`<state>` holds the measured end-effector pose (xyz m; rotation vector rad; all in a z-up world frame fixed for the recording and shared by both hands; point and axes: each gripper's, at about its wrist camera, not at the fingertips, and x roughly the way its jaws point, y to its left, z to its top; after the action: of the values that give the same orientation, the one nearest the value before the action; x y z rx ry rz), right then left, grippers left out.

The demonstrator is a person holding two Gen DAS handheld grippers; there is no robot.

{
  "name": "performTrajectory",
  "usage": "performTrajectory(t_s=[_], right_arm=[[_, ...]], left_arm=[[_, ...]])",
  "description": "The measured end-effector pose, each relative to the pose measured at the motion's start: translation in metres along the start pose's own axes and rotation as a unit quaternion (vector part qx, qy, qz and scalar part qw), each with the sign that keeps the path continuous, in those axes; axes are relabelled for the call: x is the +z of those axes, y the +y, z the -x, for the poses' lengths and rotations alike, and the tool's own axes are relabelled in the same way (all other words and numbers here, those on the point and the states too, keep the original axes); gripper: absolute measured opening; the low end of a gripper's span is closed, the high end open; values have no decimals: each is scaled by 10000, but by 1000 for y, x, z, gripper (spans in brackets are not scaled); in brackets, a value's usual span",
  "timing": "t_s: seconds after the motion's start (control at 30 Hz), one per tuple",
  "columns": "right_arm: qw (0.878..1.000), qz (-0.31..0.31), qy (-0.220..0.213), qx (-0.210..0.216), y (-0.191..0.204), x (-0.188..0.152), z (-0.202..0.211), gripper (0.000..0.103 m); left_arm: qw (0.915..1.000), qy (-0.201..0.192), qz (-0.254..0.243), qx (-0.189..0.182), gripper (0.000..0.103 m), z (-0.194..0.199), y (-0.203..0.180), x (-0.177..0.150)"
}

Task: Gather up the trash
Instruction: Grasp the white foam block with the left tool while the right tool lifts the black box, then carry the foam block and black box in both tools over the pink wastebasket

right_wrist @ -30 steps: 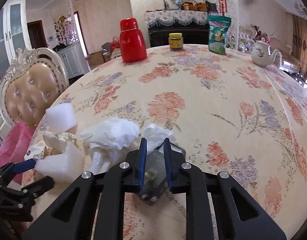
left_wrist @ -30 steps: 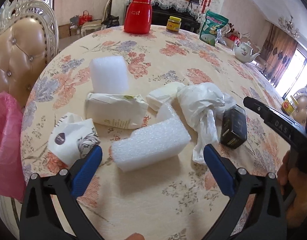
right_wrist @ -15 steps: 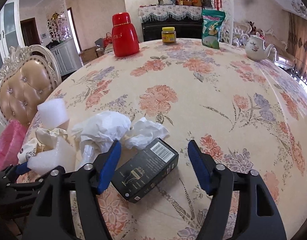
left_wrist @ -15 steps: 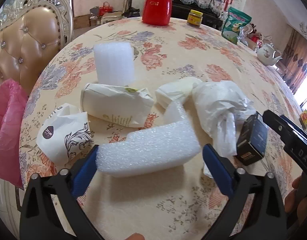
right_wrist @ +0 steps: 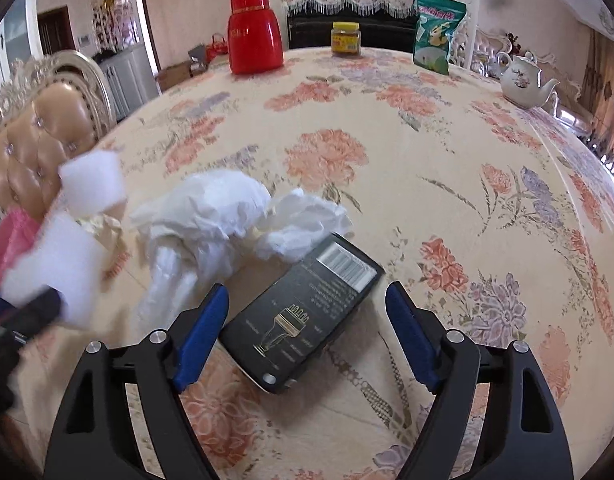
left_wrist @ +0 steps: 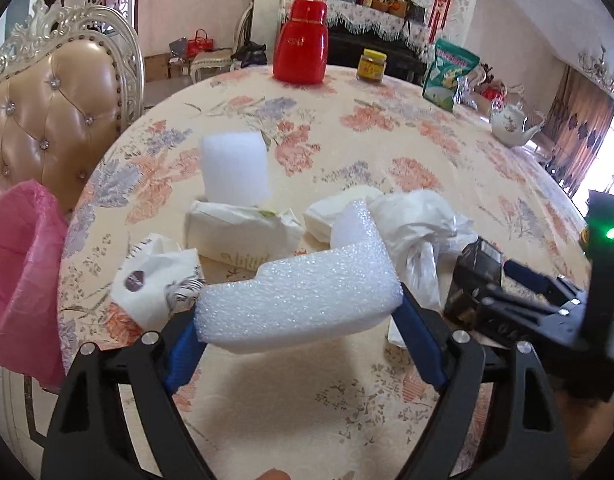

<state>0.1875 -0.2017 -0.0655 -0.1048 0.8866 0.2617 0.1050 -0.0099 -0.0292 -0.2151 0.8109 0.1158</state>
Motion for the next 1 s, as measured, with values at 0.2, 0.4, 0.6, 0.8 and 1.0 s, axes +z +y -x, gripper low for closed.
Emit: performTrajectory(t_s=[0.2,0.4,0.6,0.8,1.0], right_arm=[[9998,-85,47,-183,-12,0,-2,56],[9995,-236,176,-95,-25,-1,-9,38],[9995,-255,-152,-48,-27,2,7,37],[9976,-226,-653,89,-28,9,31,37],[9952,-162,-940,215,-20,15,50,37]], left_arm=[[9999,-142,75,-39,83,15,8,4],[9997,-185,124,-83,83,19,12,3],[9992,-334,35,-219,83,27,15,3],[9986,-476,32,-244,83,35,23,6],[9975,-674,94,-164,83,49,40,12]])
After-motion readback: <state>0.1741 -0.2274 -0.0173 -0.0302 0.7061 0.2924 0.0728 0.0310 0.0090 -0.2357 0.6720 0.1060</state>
